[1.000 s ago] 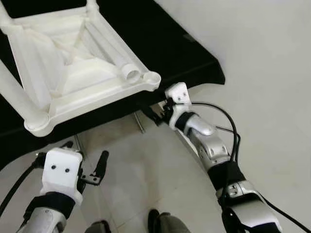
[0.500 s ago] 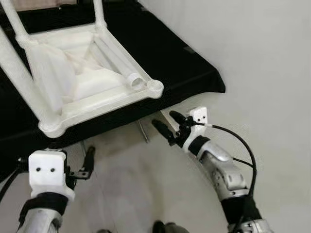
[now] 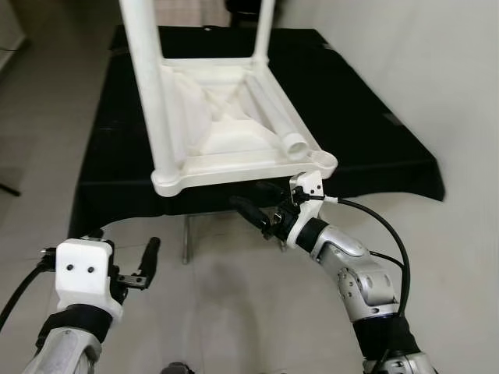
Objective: Building children table
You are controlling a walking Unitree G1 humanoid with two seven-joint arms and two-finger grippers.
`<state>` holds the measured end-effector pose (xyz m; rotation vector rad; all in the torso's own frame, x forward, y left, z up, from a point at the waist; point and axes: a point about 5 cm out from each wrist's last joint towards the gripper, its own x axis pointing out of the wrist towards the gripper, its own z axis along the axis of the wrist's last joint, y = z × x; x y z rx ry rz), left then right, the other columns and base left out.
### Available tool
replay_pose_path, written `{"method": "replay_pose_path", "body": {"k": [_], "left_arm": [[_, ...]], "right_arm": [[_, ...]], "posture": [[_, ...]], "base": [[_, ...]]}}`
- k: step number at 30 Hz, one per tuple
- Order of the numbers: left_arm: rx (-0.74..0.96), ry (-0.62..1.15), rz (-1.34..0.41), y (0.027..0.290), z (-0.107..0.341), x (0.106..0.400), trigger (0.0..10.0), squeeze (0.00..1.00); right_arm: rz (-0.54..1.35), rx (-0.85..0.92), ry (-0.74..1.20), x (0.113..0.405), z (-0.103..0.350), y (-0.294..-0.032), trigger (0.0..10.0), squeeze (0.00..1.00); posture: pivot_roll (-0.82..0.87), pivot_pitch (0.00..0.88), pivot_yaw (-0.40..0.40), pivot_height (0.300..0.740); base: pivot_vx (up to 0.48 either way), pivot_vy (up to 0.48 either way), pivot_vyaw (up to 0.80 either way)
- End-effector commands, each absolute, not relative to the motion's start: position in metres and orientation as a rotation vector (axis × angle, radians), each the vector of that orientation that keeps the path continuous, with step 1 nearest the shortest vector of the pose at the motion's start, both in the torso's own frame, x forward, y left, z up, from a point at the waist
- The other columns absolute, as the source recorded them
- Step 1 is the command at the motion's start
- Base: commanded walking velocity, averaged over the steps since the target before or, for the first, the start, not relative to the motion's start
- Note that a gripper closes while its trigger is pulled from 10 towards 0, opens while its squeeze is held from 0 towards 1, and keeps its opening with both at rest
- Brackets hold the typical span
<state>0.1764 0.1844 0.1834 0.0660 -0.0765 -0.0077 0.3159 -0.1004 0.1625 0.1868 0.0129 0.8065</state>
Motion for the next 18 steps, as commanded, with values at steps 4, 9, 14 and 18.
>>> {"method": "replay_pose_path", "body": {"k": [4, 9, 14, 18], "left_arm": [[0.035, -0.063, -0.060, 0.1812, 0.1796, 0.1789, 10.0, 0.00], [0.015, -0.084, -0.077, 0.1798, 0.1811, 0.1795, 10.0, 0.00], [-0.005, -0.103, -0.070, 0.1808, 0.1833, 0.1797, 10.0, 0.00], [-0.003, -0.103, -0.068, 0.1815, 0.1834, 0.1802, 10.0, 0.00]], "right_arm": [[0.809, 0.229, 0.024, 0.3143, 0.1614, -0.1021, 10.0, 0.00], [0.811, 0.249, 0.035, 0.3148, 0.1612, -0.1034, 10.0, 0.00], [0.821, 0.253, 0.039, 0.3141, 0.1619, -0.1034, 10.0, 0.00], [0.822, 0.268, 0.035, 0.3135, 0.1634, -0.1032, 10.0, 0.00]], "posture": [[-0.10, 0.080, -0.091, 0.740], [-0.10, 0.074, -0.093, 0.740], [-0.10, 0.076, -0.093, 0.740], [-0.10, 0.077, -0.092, 0.740]], "base": [[0.000, 0.000, 0.79], [0.000, 0.000, 0.79], [0.000, 0.000, 0.78], [0.000, 0.000, 0.00]]}}
